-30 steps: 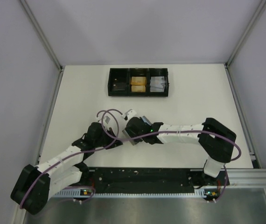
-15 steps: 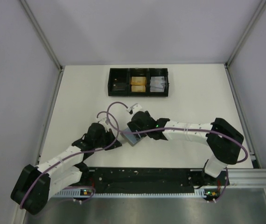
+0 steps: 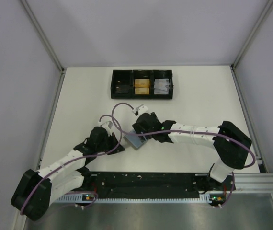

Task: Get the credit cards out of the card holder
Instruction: Remove the credit card from the card holder.

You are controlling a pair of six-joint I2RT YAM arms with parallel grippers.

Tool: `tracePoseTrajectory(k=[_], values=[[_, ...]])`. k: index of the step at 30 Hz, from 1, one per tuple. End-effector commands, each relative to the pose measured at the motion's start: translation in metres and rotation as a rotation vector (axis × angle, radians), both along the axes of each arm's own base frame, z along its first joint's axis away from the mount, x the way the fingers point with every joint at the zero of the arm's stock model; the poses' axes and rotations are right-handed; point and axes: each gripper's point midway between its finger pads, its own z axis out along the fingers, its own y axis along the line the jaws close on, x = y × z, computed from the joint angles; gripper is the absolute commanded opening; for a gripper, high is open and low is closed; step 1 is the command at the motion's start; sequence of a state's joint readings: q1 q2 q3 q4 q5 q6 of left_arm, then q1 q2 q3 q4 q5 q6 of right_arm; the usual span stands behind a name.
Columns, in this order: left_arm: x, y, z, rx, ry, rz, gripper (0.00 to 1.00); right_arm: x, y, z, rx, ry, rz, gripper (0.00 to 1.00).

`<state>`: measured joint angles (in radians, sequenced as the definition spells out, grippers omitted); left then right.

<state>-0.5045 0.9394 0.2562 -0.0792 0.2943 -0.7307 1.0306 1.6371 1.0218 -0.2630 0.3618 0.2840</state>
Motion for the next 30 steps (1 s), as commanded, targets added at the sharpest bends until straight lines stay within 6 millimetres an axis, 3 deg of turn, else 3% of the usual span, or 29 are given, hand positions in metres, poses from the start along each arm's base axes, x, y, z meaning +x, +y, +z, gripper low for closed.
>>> tracePoseTrajectory(k=[1,5,10,16,19,21,26,30], values=[[-0.004,0.0,-0.001,-0.003,-0.013,-0.022,0.0,0.025,-0.031,0.019,-0.039,-0.073,-0.118,0.78],[-0.003,0.0,-0.001,-0.003,-0.013,-0.02,0.0,0.029,-0.038,0.029,-0.029,-0.086,-0.127,0.82],[-0.004,-0.001,-0.001,-0.003,-0.012,-0.026,0.0,0.026,-0.03,0.037,0.006,-0.083,-0.084,0.8],[-0.005,0.006,-0.003,0.025,-0.012,-0.01,0.0,0.024,-0.015,0.036,0.054,-0.046,0.003,0.61],[-0.005,0.008,-0.004,0.039,-0.014,-0.005,0.0,0.018,0.001,0.035,0.102,-0.024,0.09,0.59],[-0.004,0.01,-0.004,0.054,-0.015,-0.002,0.0,0.018,0.008,0.028,0.112,-0.004,0.117,0.58],[-0.001,0.022,-0.01,0.125,0.005,0.037,0.0,0.021,0.024,0.018,0.165,0.048,0.154,0.41],[0.007,0.025,-0.008,0.144,-0.013,0.074,0.0,0.028,0.022,0.002,0.19,0.094,0.126,0.36]])
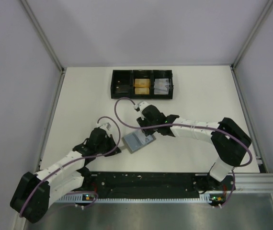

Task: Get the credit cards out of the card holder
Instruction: Remove the credit card from the card holder.

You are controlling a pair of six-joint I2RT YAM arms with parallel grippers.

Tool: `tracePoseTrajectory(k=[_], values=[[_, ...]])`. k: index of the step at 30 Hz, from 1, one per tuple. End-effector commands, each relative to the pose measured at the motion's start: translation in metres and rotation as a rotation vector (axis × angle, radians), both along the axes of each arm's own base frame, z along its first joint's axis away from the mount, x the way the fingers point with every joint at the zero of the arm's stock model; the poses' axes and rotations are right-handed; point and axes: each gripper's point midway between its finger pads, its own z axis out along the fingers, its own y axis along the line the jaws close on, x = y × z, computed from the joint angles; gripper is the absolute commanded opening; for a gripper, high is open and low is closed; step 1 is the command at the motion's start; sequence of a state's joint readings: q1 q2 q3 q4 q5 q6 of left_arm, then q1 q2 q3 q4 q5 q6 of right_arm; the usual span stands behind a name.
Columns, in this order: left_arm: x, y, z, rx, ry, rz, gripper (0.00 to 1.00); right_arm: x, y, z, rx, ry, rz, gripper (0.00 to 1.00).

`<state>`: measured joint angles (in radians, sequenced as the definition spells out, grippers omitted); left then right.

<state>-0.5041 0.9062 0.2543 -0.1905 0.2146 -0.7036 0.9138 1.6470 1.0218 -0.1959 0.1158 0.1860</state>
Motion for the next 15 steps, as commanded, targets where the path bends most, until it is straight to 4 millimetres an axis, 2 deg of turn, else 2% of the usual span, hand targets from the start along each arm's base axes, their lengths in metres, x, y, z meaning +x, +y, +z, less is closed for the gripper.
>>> tracePoseTrajectory(k=[1,4,6,13,15], values=[[0.017,0.005,0.01,0.044,-0.05,0.039,0.0,0.013,0.014,-0.003,0.089,0.03,-0.005,0.35],[0.026,0.002,0.021,0.039,-0.066,0.048,0.02,0.009,0.008,-0.015,0.077,0.059,-0.022,0.31],[0.031,0.0,0.029,0.03,-0.08,0.052,0.11,0.005,0.006,-0.021,0.081,0.076,-0.03,0.29],[0.041,-0.007,0.073,-0.022,-0.152,0.061,0.37,-0.004,0.002,-0.038,0.1,0.117,-0.05,0.12],[0.043,-0.007,0.089,-0.037,-0.18,0.064,0.4,-0.005,0.001,-0.04,0.1,0.12,-0.05,0.09]])
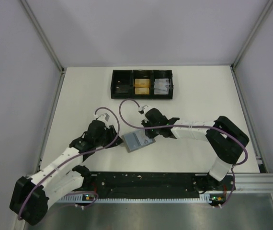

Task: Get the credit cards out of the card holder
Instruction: Remove the credit card from the card holder.

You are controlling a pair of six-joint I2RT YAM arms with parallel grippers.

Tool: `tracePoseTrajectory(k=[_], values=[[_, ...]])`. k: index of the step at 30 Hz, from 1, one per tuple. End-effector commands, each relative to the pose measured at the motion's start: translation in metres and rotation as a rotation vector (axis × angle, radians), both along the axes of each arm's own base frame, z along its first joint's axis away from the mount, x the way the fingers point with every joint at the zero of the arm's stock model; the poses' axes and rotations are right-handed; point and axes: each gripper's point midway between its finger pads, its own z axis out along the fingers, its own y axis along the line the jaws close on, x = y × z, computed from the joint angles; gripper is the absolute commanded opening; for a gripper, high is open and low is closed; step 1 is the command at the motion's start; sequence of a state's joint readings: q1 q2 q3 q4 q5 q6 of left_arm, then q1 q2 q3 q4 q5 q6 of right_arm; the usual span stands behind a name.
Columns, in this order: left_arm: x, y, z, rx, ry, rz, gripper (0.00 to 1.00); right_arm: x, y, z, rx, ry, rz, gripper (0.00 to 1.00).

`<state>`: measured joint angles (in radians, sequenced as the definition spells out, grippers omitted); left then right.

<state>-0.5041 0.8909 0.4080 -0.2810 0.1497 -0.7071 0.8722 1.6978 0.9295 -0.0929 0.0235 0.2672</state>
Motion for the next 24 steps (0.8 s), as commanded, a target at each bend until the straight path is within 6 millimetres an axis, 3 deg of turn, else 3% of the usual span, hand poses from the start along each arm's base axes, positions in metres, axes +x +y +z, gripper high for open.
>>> tracePoseTrajectory(k=[1,7,10,17,22,24], values=[[0.013,-0.004,0.053,-0.05,-0.112,0.013,0.41,0.003,0.007,-0.002,0.05,0.003,-0.014,0.08],[0.018,-0.015,0.106,-0.15,-0.205,-0.003,0.44,-0.002,0.01,-0.002,0.066,0.023,0.001,0.06],[0.02,-0.032,0.111,-0.228,-0.19,-0.041,0.46,-0.005,0.01,-0.003,0.071,0.033,0.005,0.05],[0.028,-0.07,0.062,-0.301,-0.061,-0.058,0.46,-0.009,0.011,-0.005,0.079,0.055,0.007,0.04],[0.036,-0.075,0.03,-0.314,0.006,0.0,0.46,-0.011,0.011,-0.007,0.079,0.068,0.01,0.04],[0.041,-0.078,0.027,-0.332,0.001,0.011,0.46,-0.011,0.01,-0.007,0.079,0.068,0.008,0.04]])
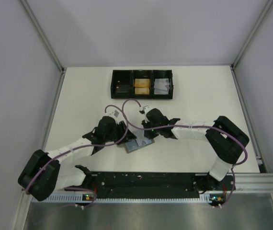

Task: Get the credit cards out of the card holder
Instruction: Remove the credit card from the card holder.

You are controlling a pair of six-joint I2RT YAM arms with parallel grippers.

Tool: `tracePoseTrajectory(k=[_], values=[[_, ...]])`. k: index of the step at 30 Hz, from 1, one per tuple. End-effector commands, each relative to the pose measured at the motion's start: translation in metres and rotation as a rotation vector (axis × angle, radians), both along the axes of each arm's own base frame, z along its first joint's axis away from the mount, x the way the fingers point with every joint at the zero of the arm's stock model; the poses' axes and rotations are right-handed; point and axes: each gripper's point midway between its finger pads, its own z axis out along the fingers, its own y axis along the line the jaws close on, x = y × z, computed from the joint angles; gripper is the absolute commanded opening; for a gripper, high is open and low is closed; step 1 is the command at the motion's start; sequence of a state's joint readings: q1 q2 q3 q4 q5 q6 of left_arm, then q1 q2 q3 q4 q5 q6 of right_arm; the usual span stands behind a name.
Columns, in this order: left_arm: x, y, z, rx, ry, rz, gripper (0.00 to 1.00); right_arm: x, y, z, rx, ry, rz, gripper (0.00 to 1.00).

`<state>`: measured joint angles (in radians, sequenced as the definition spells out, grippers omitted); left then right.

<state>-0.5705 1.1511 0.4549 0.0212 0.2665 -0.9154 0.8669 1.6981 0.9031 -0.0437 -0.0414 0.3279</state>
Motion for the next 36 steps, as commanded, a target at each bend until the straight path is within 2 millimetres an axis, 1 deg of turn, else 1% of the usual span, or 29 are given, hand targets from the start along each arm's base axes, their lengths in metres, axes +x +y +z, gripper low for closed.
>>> tracePoseTrajectory(k=[1,4,6,8,10,12,13,15,19,21,26,29,32,36], values=[[0.022,-0.015,0.013,-0.11,-0.065,0.054,0.45,-0.003,0.001,-0.005,0.007,0.016,0.013,0.04],[0.026,-0.014,0.003,-0.106,-0.046,0.079,0.45,-0.003,0.0,-0.006,0.009,0.023,0.01,0.04],[0.025,-0.012,-0.006,-0.092,-0.018,0.1,0.45,-0.003,-0.001,-0.007,0.01,0.027,0.009,0.03],[0.023,-0.006,-0.008,-0.091,-0.025,0.126,0.45,-0.003,-0.001,-0.007,0.011,0.028,0.01,0.03],[0.022,-0.003,-0.001,-0.094,-0.064,0.121,0.46,-0.003,-0.001,-0.007,0.011,0.028,0.011,0.03],[0.02,-0.003,0.014,-0.102,-0.125,0.088,0.48,-0.002,-0.001,-0.007,0.012,0.031,0.009,0.03],[0.02,0.0,0.022,-0.102,-0.158,0.088,0.5,-0.003,0.0,-0.007,0.01,0.032,0.01,0.03],[0.018,0.008,0.028,-0.082,-0.194,0.102,0.55,-0.002,0.0,-0.008,0.011,0.035,0.011,0.03],[0.017,0.026,0.026,-0.055,-0.213,0.181,0.55,-0.003,-0.001,-0.01,0.008,0.041,0.01,0.03],[0.016,0.029,0.021,-0.07,-0.21,0.208,0.54,-0.003,0.0,-0.01,0.01,0.041,0.011,0.03],[0.014,0.022,0.01,-0.12,-0.175,0.206,0.54,-0.003,-0.001,-0.01,0.009,0.044,0.011,0.03],[0.017,0.011,0.008,-0.145,-0.155,0.173,0.53,-0.003,-0.002,-0.013,0.005,0.051,0.009,0.02],[0.018,-0.002,0.002,-0.146,-0.111,0.123,0.52,-0.003,-0.001,-0.011,0.01,0.05,0.01,0.02],[0.02,-0.011,-0.008,-0.166,-0.068,0.101,0.47,-0.004,-0.001,-0.012,0.009,0.054,0.012,0.02]])
